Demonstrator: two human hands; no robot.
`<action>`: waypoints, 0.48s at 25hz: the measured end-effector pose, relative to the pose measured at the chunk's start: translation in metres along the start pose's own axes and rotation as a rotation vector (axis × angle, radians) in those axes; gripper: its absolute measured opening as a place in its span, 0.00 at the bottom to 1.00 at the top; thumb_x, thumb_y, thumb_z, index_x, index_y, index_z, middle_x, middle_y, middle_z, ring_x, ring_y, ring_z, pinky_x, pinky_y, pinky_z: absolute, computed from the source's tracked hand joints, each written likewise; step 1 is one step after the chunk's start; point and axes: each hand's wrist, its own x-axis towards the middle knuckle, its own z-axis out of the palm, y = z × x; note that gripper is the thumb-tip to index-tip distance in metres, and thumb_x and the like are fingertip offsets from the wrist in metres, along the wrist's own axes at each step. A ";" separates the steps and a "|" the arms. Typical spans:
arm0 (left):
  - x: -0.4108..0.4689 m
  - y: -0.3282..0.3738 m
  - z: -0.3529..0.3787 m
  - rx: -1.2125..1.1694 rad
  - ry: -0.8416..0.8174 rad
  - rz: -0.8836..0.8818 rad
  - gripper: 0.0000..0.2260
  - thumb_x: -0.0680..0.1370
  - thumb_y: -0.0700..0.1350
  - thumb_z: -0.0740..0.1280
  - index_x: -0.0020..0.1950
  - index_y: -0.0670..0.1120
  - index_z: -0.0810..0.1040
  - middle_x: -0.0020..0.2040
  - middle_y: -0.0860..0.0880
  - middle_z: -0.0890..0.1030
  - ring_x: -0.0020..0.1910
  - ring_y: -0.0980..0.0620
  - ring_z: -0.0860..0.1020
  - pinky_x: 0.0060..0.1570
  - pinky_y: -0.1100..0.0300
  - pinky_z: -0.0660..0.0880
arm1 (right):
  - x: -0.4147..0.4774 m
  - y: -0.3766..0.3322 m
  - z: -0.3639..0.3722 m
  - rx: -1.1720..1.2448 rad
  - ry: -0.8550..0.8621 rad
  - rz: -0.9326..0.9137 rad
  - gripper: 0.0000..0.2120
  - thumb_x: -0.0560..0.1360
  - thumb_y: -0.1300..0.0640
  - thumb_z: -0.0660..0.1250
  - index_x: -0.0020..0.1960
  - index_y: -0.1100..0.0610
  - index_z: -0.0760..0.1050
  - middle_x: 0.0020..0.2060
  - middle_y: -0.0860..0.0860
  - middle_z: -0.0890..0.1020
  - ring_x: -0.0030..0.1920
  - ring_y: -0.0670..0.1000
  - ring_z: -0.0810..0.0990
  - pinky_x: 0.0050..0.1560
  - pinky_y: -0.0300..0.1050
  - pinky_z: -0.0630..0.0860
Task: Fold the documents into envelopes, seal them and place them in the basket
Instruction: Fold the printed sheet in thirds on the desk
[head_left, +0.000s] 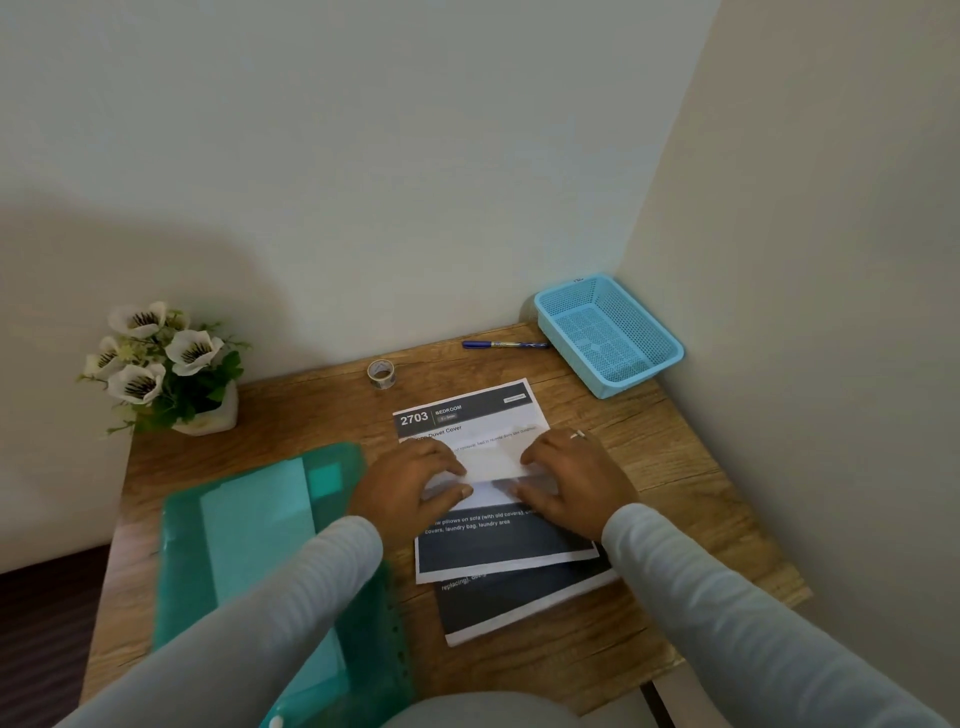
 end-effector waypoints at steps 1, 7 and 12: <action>-0.004 0.000 0.004 0.005 0.002 -0.002 0.15 0.81 0.60 0.64 0.61 0.56 0.82 0.62 0.58 0.79 0.60 0.57 0.74 0.60 0.61 0.69 | -0.002 -0.001 0.007 0.005 -0.025 0.012 0.25 0.79 0.33 0.61 0.66 0.48 0.76 0.65 0.47 0.77 0.65 0.51 0.73 0.67 0.49 0.70; -0.001 0.015 0.026 0.198 -0.030 -0.005 0.18 0.85 0.50 0.59 0.75 0.52 0.72 0.76 0.52 0.71 0.75 0.50 0.66 0.76 0.51 0.63 | -0.002 -0.012 0.041 -0.044 -0.020 0.047 0.26 0.85 0.45 0.54 0.80 0.53 0.62 0.79 0.53 0.65 0.78 0.55 0.63 0.78 0.50 0.60; 0.013 0.032 0.046 0.364 -0.138 0.021 0.28 0.85 0.44 0.59 0.83 0.50 0.53 0.83 0.50 0.52 0.82 0.47 0.48 0.79 0.50 0.46 | -0.002 -0.016 0.065 -0.115 -0.053 0.064 0.34 0.82 0.43 0.37 0.83 0.56 0.51 0.83 0.55 0.54 0.82 0.57 0.51 0.81 0.54 0.48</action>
